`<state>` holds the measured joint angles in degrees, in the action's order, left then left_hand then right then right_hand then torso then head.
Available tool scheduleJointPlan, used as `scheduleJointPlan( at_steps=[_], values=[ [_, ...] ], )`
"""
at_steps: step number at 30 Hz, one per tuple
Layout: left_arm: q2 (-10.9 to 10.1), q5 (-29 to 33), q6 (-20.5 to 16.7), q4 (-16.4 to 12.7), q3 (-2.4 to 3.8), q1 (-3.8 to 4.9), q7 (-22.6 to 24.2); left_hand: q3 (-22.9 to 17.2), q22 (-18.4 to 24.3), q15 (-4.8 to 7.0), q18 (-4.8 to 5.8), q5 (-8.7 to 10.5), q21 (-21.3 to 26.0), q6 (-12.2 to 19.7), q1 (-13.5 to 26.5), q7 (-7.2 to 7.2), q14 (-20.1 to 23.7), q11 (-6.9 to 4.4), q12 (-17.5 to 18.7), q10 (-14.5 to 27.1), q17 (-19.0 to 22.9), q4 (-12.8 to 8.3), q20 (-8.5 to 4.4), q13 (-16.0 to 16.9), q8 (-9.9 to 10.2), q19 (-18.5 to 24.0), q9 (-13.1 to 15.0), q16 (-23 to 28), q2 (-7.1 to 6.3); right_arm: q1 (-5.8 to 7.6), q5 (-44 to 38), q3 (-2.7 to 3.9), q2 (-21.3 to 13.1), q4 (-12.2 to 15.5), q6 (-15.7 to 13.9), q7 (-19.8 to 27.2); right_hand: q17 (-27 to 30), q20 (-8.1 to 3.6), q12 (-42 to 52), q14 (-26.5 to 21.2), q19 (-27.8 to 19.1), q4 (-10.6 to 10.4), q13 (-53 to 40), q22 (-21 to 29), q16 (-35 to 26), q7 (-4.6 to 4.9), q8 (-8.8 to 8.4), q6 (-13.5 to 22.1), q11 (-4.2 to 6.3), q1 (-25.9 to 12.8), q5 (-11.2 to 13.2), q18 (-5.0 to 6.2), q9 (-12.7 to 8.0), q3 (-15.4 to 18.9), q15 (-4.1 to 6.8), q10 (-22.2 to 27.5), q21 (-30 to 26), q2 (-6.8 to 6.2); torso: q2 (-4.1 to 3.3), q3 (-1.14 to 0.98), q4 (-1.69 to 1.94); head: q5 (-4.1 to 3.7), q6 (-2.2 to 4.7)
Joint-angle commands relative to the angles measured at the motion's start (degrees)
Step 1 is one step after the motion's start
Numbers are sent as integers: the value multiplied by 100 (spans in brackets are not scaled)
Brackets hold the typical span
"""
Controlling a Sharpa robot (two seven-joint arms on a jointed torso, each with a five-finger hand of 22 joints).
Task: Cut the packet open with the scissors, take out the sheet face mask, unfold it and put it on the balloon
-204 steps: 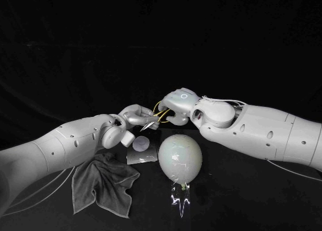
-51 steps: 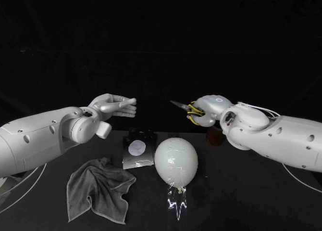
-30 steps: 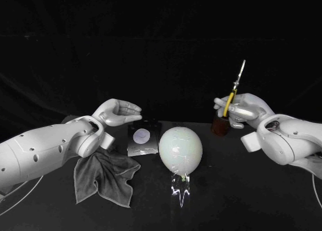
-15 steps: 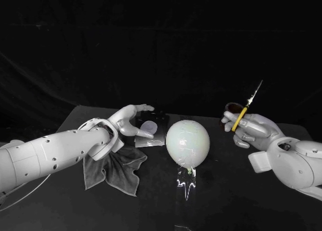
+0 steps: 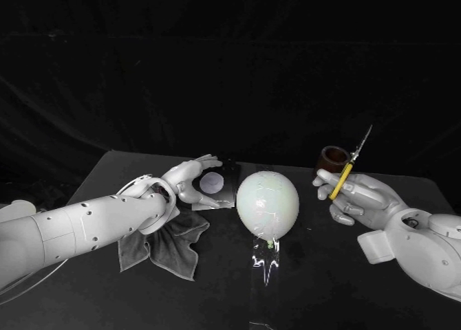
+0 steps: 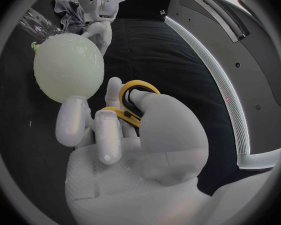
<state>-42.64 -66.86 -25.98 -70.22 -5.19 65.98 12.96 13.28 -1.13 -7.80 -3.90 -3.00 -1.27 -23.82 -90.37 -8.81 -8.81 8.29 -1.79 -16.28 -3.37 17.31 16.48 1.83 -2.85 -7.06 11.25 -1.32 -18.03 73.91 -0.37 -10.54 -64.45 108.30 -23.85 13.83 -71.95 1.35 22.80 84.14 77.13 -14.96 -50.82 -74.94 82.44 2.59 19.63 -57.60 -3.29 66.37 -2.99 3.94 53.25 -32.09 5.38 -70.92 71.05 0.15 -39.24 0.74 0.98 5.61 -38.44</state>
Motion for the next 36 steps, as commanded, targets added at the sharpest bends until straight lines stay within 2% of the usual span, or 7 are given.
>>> scheduleJointPlan(
  at_steps=[1,7,14,17,20,26,36],
  values=[
    [71,-305,43,69,9,0,-273,-9,4,-2,27,3,22,49,48,-160,23,3,5,31,-1,-2,5,-2,28,42,-6,-2,9,-8,-55,-2,-37,53,226,62,-15,2,3696,183,-19,-9,-4,-84,-27,-4,-38,-54,516,182,18,90,-10,37,-24,-1239,-28,167,-10,-1,-21,4,-19],
    [219,-397,353,245,42,-1,-456,-10,2,-54,6,0,20,55,67,-244,-30,89,-9,3,-23,-2,-20,9,18,55,-7,-21,11,-26,-103,-14,-80,104,247,44,-38,2,3697,189,-15,-8,-16,-85,-20,-6,-50,-75,517,189,19,90,-17,48,-24,-1246,-30,179,-15,-3,-5,-1,-56],
    [369,-526,871,459,56,6,-732,-9,0,-97,-18,1,18,119,77,-280,-23,126,-1,71,-19,0,-39,2,23,63,-33,-26,9,-48,-156,-21,-97,160,248,29,-42,3,3690,191,-12,-3,-14,-86,-20,-9,-58,-88,519,197,19,89,-20,55,-23,-1249,-30,185,-9,-12,-23,17,-105],
    [447,-543,1033,579,58,6,-762,-8,-2,-111,-26,1,16,154,87,-293,-11,138,5,104,-16,0,-42,-2,29,57,-47,-23,9,-52,-175,-22,-117,174,246,25,-46,2,3689,193,-11,1,-18,-86,-19,-11,-63,-97,520,203,19,89,-23,58,-23,-1251,-32,191,-8,0,-8,-1,-109],
    [525,-551,1139,678,65,6,-754,-11,-12,-121,-34,-2,5,152,82,-305,-53,147,-1,65,-32,0,-45,4,29,4,-44,-32,12,-57,-186,-23,-147,181,247,25,-46,2,3689,193,-11,1,-18,-86,-19,-11,-63,-97,520,203,19,89,-23,58,-23,-1251,-32,191,-6,5,14,-28,-112],
    [599,-557,1290,783,72,6,-769,-13,-27,-186,-111,-3,-18,169,61,-371,-129,211,-12,37,-57,-1,-68,10,23,-63,-47,-57,13,-86,-207,-25,-184,179,235,24,-54,2,3683,196,-11,12,-21,-83,-18,-14,-74,-115,523,218,18,91,-28,65,-21,-1256,-39,201,4,2,-27,-9,-152],
    [644,-519,1468,916,74,6,-801,-80,-26,-205,-144,-10,-18,90,35,-392,-121,237,-8,53,-55,0,-83,8,3,-58,-11,-55,21,-143,-256,-27,-228,209,215,13,-80,1,3699,204,1,22,-49,-94,-8,-18,-81,-133,526,230,18,87,-30,71,-19,-1266,-27,210,4,-1,-15,-26,-166]
  ],
)
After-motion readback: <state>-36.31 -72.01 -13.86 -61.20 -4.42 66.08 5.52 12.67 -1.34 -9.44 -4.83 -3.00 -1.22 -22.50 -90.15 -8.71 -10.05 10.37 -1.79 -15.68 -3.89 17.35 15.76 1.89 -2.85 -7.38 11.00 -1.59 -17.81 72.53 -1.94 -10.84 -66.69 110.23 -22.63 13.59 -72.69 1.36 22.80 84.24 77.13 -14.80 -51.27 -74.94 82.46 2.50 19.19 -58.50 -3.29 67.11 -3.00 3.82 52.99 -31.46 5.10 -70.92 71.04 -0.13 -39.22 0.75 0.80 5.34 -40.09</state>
